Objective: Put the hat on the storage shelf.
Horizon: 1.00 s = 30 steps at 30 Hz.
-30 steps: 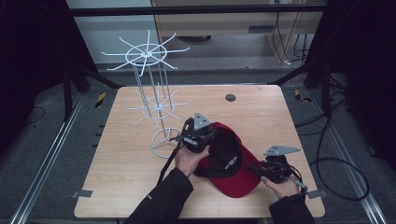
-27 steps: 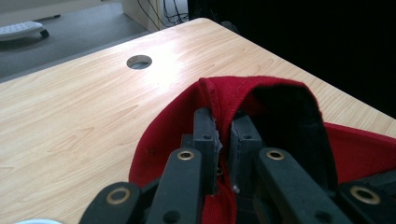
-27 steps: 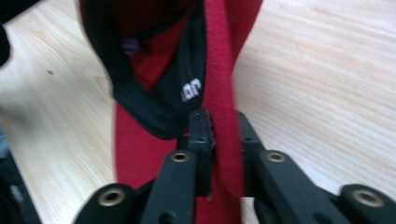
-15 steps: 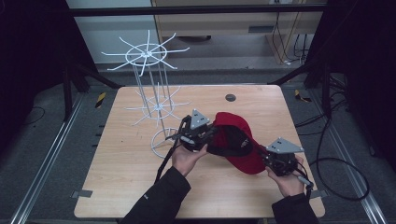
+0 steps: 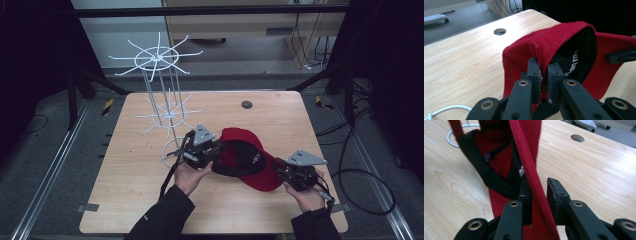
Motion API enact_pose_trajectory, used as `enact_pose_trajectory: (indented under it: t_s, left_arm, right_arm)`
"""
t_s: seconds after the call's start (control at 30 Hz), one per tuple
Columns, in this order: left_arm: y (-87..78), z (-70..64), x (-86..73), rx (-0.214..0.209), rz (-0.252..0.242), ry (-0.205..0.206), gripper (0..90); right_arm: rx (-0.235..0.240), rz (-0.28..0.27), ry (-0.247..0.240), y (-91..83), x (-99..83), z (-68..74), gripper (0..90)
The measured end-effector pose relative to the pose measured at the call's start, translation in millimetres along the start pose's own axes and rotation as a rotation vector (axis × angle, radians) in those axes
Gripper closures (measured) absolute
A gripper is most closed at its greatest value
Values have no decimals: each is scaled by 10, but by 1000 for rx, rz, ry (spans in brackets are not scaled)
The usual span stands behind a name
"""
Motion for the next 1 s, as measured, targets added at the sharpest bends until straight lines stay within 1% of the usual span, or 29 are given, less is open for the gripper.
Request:
enact_pose_trajectory:
  t_s: [0.1, 0.2, 0.23, 0.3, 0.37, 0.43, 0.47, 0.5, 0.57, 0.6, 0.63, 0.67, 0.7, 0.73, 0.77, 0.8, 0.83, 0.87, 0.93, 0.97, 1.0]
  left_arm:
    - [-12, 15, 28, 5, -8, -1, 831]
    - [-4, 9, 58, 10, -15, 7, 831]
    - [-2, 7, 63, 10, -17, 8, 831]
    - [3, 0, 73, 10, -18, 5, 831]
    - [7, 0, 78, 6, -16, 10, 831]
    - [14, -8, 83, 6, -14, 8, 831]
    - [17, -10, 91, 8, -13, 12, 831]
    - [18, -10, 102, 10, -17, 16, 831]
    - [11, -4, 120, 11, -19, 17, 831]
    - [11, -4, 120, 11, -19, 17, 831]
    - [8, -1, 129, 9, -23, 13, 831]
    - [10, -2, 115, 8, -14, 18, 831]
    - [17, -3, 99, 8, -10, 24, 830]
    - [27, -12, 59, 8, 4, 26, 831]
    - [32, -17, 30, 6, 11, 29, 830]
    - [32, -17, 30, 6, 11, 29, 831]
    - [33, -22, -64, -1, 25, 27, 831]
    - [27, -26, -107, -7, 31, 24, 831]
    - [10, -28, -173, -10, 40, 25, 831]
    - [10, -28, -173, -10, 40, 25, 830]
    - [-26, -24, -247, -13, 54, 27, 830]
  right_arm:
    - [16, 0, 18, 9, -29, -19, 733]
    - [33, -3, 37, 11, -71, -38, 724]
    - [37, 11, 44, 17, -105, -43, 710]
    - [44, 29, 41, 33, -173, -55, 710]
    - [54, 54, 42, 47, -236, -72, 746]
    - [88, 57, 54, 38, -242, -68, 802]
    - [96, 57, 50, 32, -233, -63, 825]
    - [83, 46, 34, 25, -208, -56, 829]
    - [14, 34, -28, 15, -159, -73, 827]
    - [14, 34, -28, 15, -159, -73, 827]
    - [-28, 15, -36, -6, -104, -114, 814]
    - [-51, 1, -46, -15, -82, -136, 809]
    - [-83, -8, -68, -19, -71, -152, 804]
    - [-102, -9, -84, -20, -72, -152, 801]
    - [-123, -2, -113, -14, -88, -154, 800]
    - [-126, -1, -122, -6, -102, -152, 800]
    - [-127, -11, -128, -7, -115, -144, 798]
    - [-121, -14, -129, -15, -118, -140, 796]
    - [-114, -16, -134, -29, -126, -121, 787]
    - [-114, -16, -134, -29, -126, -121, 787]
    - [-90, -16, -123, -43, -140, -83, 758]
Point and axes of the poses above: each handheld gripper's, and its own axes: y roughly forward along the jaws, x roughly out of its top, z roughly to its left, the point moved 6 cm from there along y, roughly forward along the jaws, and after that the axes turned 8 degrees about y, right-handed, at the moved point
